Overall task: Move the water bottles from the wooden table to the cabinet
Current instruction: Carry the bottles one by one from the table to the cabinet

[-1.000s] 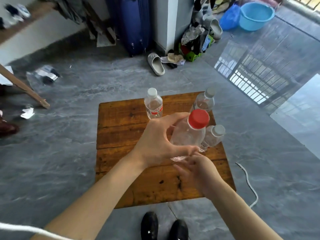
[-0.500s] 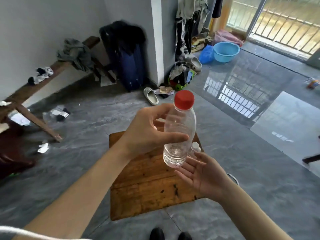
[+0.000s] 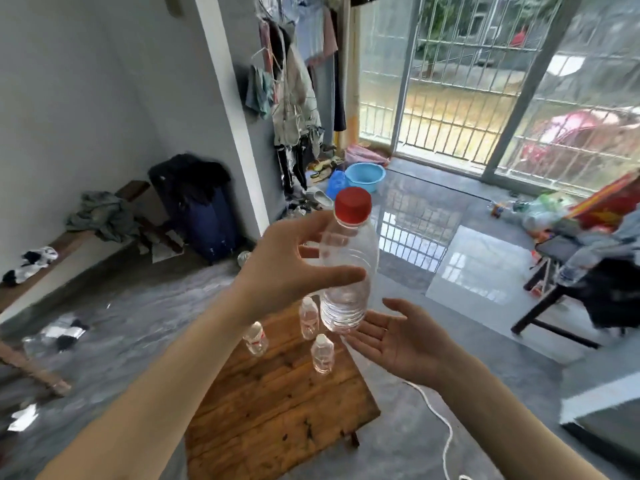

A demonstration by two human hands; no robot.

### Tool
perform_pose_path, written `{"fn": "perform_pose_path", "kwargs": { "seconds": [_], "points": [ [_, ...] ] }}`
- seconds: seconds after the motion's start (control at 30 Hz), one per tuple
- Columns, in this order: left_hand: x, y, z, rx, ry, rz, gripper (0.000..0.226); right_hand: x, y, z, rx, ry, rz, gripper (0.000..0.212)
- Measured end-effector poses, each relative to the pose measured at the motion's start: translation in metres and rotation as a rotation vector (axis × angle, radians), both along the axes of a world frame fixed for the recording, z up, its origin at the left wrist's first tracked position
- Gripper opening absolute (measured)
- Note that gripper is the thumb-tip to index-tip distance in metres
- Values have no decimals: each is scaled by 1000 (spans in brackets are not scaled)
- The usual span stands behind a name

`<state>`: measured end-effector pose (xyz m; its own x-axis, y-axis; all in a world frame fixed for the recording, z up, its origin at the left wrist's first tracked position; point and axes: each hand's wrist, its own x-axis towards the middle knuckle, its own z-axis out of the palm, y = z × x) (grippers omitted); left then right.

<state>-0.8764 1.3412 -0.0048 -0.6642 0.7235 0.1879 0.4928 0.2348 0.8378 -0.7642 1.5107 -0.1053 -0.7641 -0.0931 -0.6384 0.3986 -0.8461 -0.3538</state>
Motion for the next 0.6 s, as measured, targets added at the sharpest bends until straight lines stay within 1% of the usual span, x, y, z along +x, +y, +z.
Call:
{"fn": "perform_pose_path", "kwargs": {
  "seconds": [0.1,0.27,0.37,0.5,0.6],
  "points": [
    [13,18,23,18,13,-48,56,20,12,23,54,1,-62,51],
    [36,43,37,86,-22,-166,58,65,27,46,84,3,-211,53],
    [45,66,40,97,7,-267,58,86,31,52,118,-6,-286,54],
    [62,99,46,80,27,-432,61,115,32,52,123,-32,-446,52],
    [74,118,43,71,38,-566,53,139,27,51,120,-47,-563,49]
  ]
}}
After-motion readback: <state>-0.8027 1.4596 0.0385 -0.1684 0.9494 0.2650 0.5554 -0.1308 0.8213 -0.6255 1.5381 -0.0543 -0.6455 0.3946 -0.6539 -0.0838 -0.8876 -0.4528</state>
